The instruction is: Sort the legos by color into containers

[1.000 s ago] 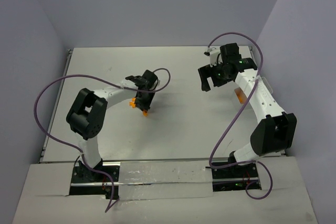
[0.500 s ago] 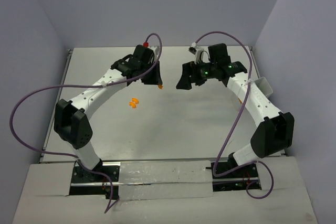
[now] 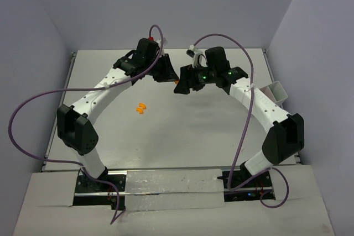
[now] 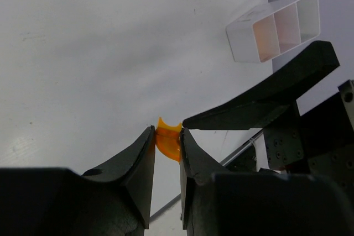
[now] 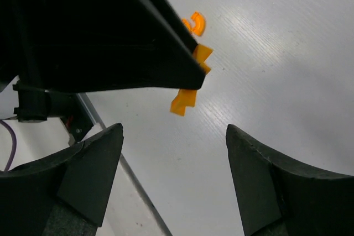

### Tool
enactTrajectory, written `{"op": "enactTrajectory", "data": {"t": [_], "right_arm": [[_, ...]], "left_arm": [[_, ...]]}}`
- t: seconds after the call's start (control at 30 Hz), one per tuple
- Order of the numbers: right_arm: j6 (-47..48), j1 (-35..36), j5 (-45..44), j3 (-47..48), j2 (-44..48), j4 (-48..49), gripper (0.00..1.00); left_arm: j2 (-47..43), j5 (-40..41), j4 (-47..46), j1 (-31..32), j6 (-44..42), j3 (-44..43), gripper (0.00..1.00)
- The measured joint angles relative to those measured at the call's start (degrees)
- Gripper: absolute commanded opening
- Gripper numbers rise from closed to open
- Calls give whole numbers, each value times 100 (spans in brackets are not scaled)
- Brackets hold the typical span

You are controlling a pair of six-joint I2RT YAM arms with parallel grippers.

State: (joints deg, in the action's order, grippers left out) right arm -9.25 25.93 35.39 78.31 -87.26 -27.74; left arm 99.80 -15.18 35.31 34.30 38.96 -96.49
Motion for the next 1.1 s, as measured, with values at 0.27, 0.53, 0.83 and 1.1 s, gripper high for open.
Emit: {"op": "enactTrajectory", "data": {"t": [0.27, 0.53, 0.83, 1.1], "right_arm": [[-131, 18, -396, 146, -145, 55, 57], [-240, 37, -601, 238, -160, 151, 35], [-249, 47, -645, 238, -167, 160, 63], [-268, 53, -563, 238, -225, 141, 60]], "left_arm": [[1, -250, -131, 0, 202, 58, 0], [-8, -284, -335, -19, 275, 402, 0], [-10, -283, -337, -34, 288, 451, 0], [-10, -284, -345, -39, 289, 451, 0]]}}
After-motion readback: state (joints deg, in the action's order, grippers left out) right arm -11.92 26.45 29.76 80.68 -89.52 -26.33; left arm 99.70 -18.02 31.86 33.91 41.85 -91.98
